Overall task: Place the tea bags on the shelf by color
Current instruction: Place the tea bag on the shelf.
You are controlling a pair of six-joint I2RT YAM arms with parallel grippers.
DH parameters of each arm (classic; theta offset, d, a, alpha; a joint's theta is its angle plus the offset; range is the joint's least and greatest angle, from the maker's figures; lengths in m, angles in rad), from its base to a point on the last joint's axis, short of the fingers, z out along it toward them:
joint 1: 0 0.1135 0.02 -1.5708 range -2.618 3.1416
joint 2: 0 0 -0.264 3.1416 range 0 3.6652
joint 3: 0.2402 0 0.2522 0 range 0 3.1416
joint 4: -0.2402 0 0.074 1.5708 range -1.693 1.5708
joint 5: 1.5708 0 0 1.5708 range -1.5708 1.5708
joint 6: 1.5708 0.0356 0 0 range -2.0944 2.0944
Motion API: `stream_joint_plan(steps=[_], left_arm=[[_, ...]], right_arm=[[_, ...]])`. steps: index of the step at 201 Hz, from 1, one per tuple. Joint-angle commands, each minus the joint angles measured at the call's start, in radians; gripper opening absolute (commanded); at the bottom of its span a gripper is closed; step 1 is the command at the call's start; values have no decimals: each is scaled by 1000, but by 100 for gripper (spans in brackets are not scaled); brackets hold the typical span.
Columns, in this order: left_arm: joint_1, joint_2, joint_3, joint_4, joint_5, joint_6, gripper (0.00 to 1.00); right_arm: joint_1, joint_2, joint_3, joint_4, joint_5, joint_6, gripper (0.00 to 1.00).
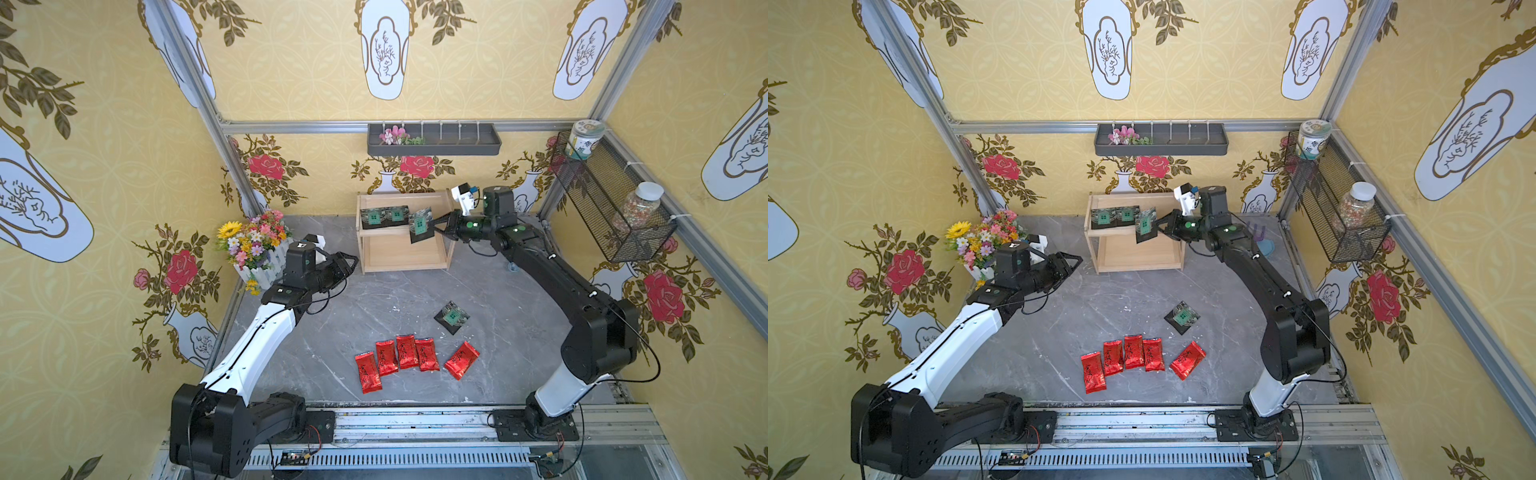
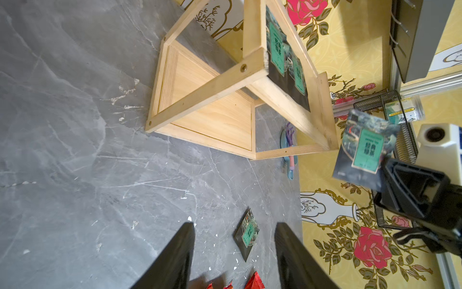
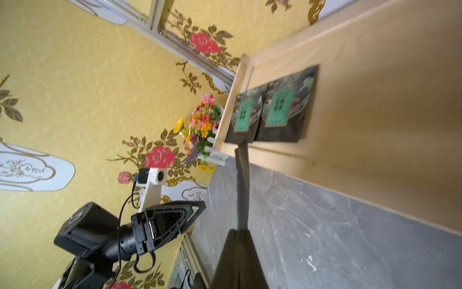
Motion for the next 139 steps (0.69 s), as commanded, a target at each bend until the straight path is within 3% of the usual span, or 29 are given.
stream_joint_plan(steps=[1,90,139], left_arm=[[-5,36,26,31,39,28,57],[-12,90,41,38,57,65,58],[-12,99,60,45,71,72,57]], right_arm=[[-18,62,103,-91,51,-55,0],[-20,287,427,-286,135,-124,0],[-18,351,514,-352,147,-153,1]])
